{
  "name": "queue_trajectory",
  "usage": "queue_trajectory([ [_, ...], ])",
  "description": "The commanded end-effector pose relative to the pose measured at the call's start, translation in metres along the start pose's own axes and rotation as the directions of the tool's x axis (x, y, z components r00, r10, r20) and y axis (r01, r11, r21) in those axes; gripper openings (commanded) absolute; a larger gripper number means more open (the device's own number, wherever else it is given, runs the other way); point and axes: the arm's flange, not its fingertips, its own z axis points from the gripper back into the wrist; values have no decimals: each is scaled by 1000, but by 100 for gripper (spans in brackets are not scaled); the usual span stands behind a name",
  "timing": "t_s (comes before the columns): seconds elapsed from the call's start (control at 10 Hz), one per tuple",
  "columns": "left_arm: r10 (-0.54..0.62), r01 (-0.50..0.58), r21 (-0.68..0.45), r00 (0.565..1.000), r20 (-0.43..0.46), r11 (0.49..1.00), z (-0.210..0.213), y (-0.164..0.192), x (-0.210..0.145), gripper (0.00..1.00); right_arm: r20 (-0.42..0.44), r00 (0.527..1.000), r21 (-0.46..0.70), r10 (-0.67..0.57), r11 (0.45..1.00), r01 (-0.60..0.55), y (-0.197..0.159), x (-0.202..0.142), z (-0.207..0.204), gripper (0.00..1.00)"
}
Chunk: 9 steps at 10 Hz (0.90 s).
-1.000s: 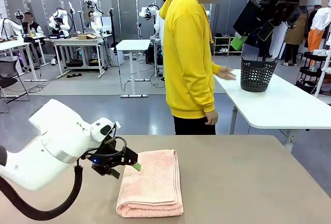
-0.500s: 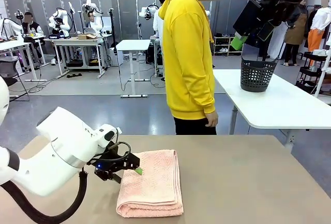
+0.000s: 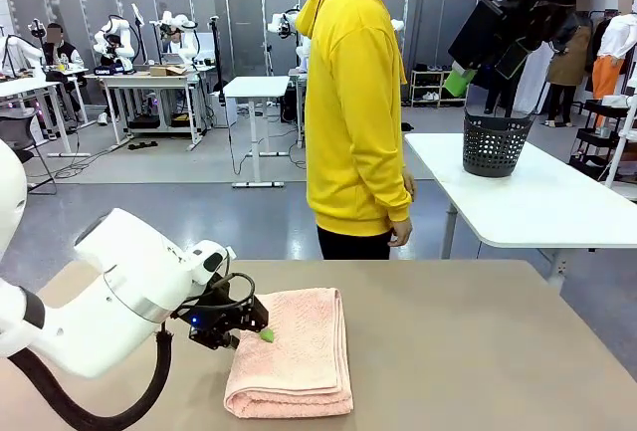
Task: Fold the towel.
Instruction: Pick up the 100 cm Hotel Towel and place it on the left side of the table.
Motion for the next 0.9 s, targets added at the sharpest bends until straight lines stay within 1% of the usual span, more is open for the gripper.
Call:
queue_trajectory([
  [0.0, 8, -8, -41, 1000, -5, 999, -7, 2, 4, 0, -3, 1000, -10, -6, 1000, 6, -1, 0, 0, 100],
  [0.1, 7, -7, -46, 1000, -1, 999, -5, 1, 5, 0, -3, 1000, -10, -6, 1000, 6, -1, 0, 0, 100],
  [0.2, 6, -6, -48, 1000, 0, 999, -5, 1, 5, 5, -3, 1000, -10, -6, 1000, 6, -1, 0, 0, 100],
  [0.3, 8, -8, -49, 1000, -2, 999, -4, 0, 5, 0, -3, 1000, -10, -6, 1000, 6, -1, 0, 0, 100],
  [0.6, 20, -20, -50, 1000, -9, 999, -1, 1, 7, 0, -3, 1000, -10, -6, 1000, 6, -1, 0, 0, 100],
  [0.8, 45, -45, -34, 999, 12, 998, 17, 3, 9, 0, -3, 1000, -10, -6, 1000, 6, -1, 0, 0, 100],
])
